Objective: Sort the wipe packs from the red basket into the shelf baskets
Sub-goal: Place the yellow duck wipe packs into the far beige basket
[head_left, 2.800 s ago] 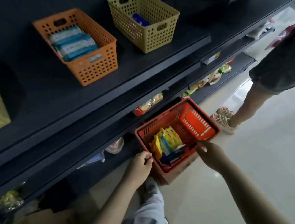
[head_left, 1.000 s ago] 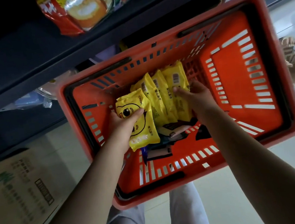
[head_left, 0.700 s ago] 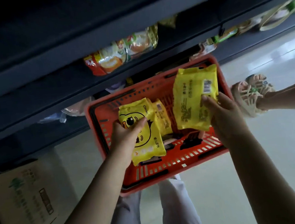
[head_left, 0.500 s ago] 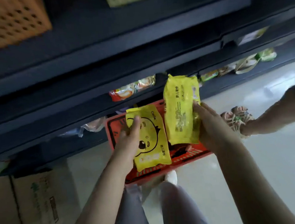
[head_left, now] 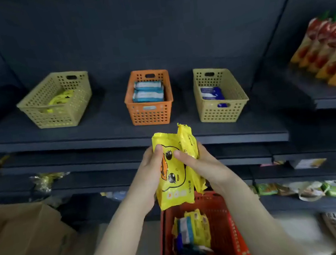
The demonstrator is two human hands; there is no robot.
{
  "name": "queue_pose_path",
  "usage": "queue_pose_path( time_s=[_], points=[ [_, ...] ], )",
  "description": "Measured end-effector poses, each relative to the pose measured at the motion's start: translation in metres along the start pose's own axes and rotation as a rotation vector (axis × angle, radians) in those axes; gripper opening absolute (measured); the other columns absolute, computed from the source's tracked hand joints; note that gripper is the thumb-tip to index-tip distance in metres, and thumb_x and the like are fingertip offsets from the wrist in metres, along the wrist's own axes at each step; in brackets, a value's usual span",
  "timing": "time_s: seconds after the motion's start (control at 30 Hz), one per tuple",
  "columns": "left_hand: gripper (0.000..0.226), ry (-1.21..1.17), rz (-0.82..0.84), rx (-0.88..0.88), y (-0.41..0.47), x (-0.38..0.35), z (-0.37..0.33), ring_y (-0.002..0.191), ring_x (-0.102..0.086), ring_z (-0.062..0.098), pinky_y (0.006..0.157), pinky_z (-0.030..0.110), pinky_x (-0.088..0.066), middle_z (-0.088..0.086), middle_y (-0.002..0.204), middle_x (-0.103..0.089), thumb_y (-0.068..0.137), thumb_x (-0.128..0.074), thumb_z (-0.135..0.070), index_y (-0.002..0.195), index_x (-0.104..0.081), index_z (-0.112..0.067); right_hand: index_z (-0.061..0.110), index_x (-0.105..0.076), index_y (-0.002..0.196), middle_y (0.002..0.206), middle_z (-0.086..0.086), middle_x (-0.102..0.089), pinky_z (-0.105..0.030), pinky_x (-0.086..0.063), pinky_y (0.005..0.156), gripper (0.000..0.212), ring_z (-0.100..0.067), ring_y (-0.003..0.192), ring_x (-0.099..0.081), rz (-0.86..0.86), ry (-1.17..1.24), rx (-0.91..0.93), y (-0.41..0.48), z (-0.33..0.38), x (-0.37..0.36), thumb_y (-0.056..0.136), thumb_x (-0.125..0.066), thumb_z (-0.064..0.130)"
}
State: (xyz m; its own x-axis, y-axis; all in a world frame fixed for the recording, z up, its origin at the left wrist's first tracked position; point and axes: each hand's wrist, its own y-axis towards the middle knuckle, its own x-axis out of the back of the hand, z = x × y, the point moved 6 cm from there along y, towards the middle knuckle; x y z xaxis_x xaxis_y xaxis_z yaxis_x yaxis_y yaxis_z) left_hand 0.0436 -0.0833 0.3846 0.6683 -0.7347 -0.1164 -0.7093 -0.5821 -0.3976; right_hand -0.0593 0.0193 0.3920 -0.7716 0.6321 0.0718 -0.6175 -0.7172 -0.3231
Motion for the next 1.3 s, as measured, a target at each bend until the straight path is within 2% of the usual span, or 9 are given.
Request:
queue_pose_path(
  time_s=[0.1,0.2,0.3,0.5,0.6,0.7,0.87,1.03,1.3],
  points=[
    [0.030,0.008,-0.010,-0.053,0.001,0.044,-0.026,0.083,-0.074,0.016,0.065,0.035,-0.058,-0.003,0.100,-0.074,0.097,-0.045,-0.050,0.119,-0.056,-0.033,0.026,-0.048,0.134,0.118,0.002,-0.069,-0.047,-0.052,0.095,0.072,-0.018,0.107,-0.067,0.061,0.265,-0.051,0.007,0.017,-0.041,0.073,-0.075,0.053],
    [0.029,-0.040,-0.099,-0.048,0.012,0.109,-0.041,0.087,-0.073,0.021,0.077,0.047,-0.058,-0.002,0.100,-0.075,0.095,-0.048,-0.052,0.116,-0.059,-0.035,0.019,-0.060,0.127,0.119,-0.013,-0.069,-0.054,-0.046,0.099,0.048,-0.032,0.111,-0.065,0.114,0.642,-0.100,0.018,0.029,-0.081,0.091,-0.054,0.050],
    [0.035,-0.088,-0.204,-0.008,0.022,0.184,-0.052,0.098,-0.069,0.026,0.083,0.054,-0.056,0.000,0.114,-0.070,0.091,-0.049,-0.060,0.118,-0.058,-0.039,0.018,-0.059,0.130,0.125,-0.015,-0.065,-0.052,-0.045,0.100,0.055,-0.035,0.119,-0.059,0.115,0.872,-0.078,0.038,0.039,-0.120,0.094,-0.042,0.055],
    [0.046,-0.122,-0.328,-0.011,0.030,0.296,-0.078,0.092,-0.064,0.020,0.068,0.041,-0.057,-0.004,0.109,-0.061,0.091,-0.044,-0.064,0.129,-0.049,-0.039,0.013,-0.057,0.128,0.125,-0.013,-0.065,-0.044,-0.057,0.085,0.051,-0.030,0.114,-0.063,0.117,0.717,-0.060,0.083,0.061,-0.205,0.098,-0.037,0.049],
    [0.055,-0.101,-0.374,-0.018,0.037,0.331,-0.087,0.103,-0.065,0.027,0.079,0.051,-0.057,-0.001,0.123,-0.062,0.084,-0.049,-0.070,0.128,-0.052,-0.037,0.006,-0.058,0.128,0.118,-0.014,-0.069,-0.041,-0.058,0.081,0.037,-0.030,0.106,-0.067,0.060,0.654,-0.056,0.103,0.072,-0.233,0.094,-0.057,0.021],
    [0.050,-0.084,-0.401,-0.022,0.051,0.357,-0.098,0.100,-0.067,0.029,0.083,0.055,-0.055,0.000,0.114,-0.068,0.080,-0.053,-0.073,0.113,-0.061,-0.036,0.010,-0.058,0.128,0.117,-0.010,-0.070,-0.041,-0.060,0.076,0.035,-0.028,0.106,-0.068,0.034,0.518,-0.006,0.128,0.087,-0.250,0.092,-0.060,0.013],
    [0.025,-0.059,-0.441,-0.084,0.093,0.381,-0.129,0.088,-0.069,0.024,0.076,0.045,-0.057,-0.001,0.097,-0.070,0.093,-0.051,-0.054,0.093,-0.062,-0.031,0.014,-0.060,0.122,0.110,-0.005,-0.073,-0.043,-0.058,0.078,0.031,-0.023,0.100,-0.070,-0.041,0.444,0.068,0.185,0.124,-0.261,0.092,-0.062,0.010],
    [0.021,-0.082,-0.497,-0.144,0.152,0.409,-0.164,0.091,-0.069,0.026,0.080,0.051,-0.057,-0.001,0.103,-0.071,0.093,-0.053,-0.052,0.096,-0.063,-0.034,0.016,-0.060,0.124,0.114,-0.002,-0.072,-0.051,-0.048,0.099,0.040,-0.025,0.108,-0.066,-0.080,0.419,0.104,0.268,0.154,-0.272,0.085,-0.069,0.012],
    [0.023,-0.238,-0.621,-0.136,0.229,0.466,-0.207,0.091,-0.069,0.026,0.081,0.051,-0.056,0.001,0.103,-0.071,0.093,-0.053,-0.052,0.098,-0.063,-0.032,0.019,-0.064,0.109,0.103,-0.003,-0.074,-0.042,-0.057,0.083,0.031,-0.021,0.091,-0.071,-0.206,0.469,-0.027,0.385,0.204,-0.297,0.083,-0.074,0.033]
  ],
)
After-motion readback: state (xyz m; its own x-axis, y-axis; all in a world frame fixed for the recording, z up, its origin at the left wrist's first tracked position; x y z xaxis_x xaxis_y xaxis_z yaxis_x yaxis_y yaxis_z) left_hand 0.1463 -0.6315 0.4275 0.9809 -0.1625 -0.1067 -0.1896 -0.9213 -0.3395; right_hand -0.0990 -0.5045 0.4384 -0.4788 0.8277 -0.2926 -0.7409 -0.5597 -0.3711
